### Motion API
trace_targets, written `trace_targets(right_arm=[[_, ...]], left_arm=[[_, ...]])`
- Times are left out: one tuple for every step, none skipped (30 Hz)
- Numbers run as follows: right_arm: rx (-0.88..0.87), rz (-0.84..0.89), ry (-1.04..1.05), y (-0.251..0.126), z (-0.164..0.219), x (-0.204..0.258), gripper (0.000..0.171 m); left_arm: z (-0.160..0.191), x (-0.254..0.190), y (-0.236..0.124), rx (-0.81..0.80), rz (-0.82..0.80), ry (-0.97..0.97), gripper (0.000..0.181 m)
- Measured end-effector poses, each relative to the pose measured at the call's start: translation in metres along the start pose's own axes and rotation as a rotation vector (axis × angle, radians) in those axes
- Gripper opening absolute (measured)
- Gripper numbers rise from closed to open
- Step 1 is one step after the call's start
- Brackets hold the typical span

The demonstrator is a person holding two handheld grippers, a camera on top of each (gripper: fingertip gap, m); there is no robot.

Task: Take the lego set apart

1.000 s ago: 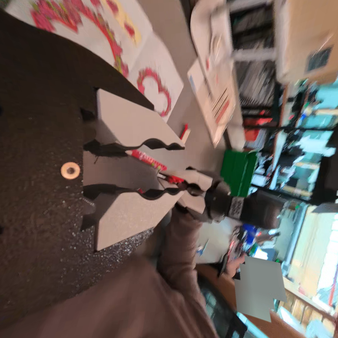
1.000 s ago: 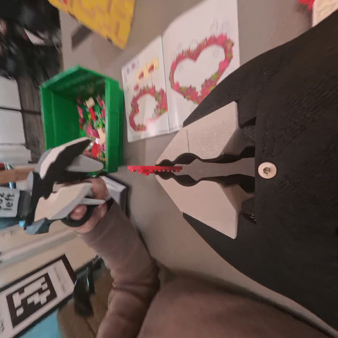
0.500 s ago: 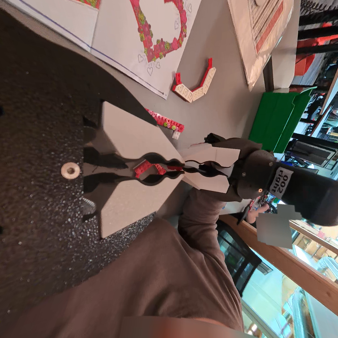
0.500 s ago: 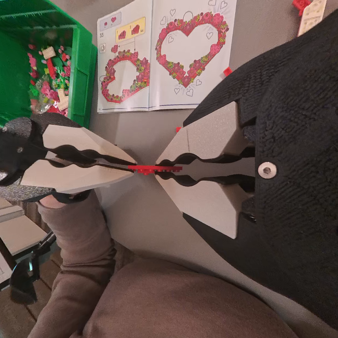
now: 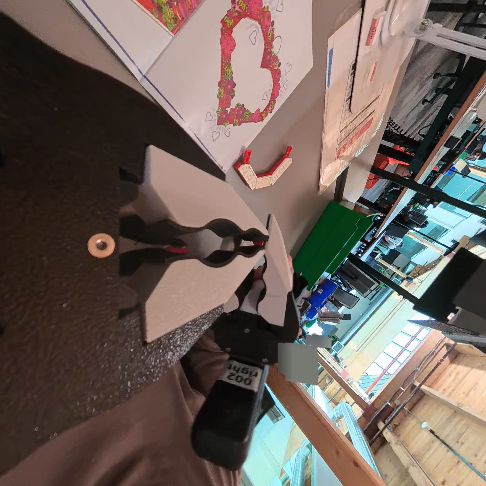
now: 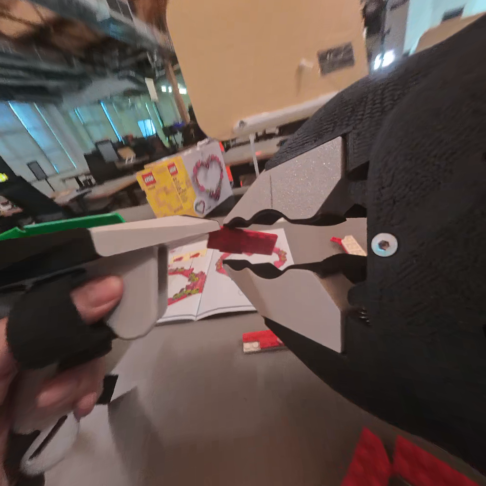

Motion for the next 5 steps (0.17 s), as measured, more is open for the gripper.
trace_targets(right_arm=[[0.016,0.034,-0.03,-0.0005,-0.0006,-0.0011,0.019],[0.037,0.055,-0.054,-0.0005,-0.0002,-0.0017,0.018],[0.058,0.058,-0.065,-0.0002,0.0008,-0.0017,0.017],[0.069,0.046,-0.062,0.0001,0.0018,-0.0012,0.016],[0.07,0.022,-0.047,0.0004,0.0029,-0.0005,0.016]], left_arm=[[0.0003,0.0006,0.0012,-0.01,0.008,-0.018,0.001],[0.0004,0.001,0.0021,-0.024,0.019,-0.04,0.0],[0.0009,0.0021,0.0028,-0.029,0.026,-0.058,0.0],[0.0018,0.0037,0.0034,-0.025,0.032,-0.071,0.001],[0.0026,0.0051,0.0038,-0.018,0.038,-0.082,0.001]])
Point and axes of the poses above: each gripper's, where its closed fingertips meet, y out along the fingers, z out of its underside, x = y × z across the jaws, the point moved 4 cm from there along -y, back along the fingers, and after that the axes turned 1 degree about -y, right-handed, at the moved point
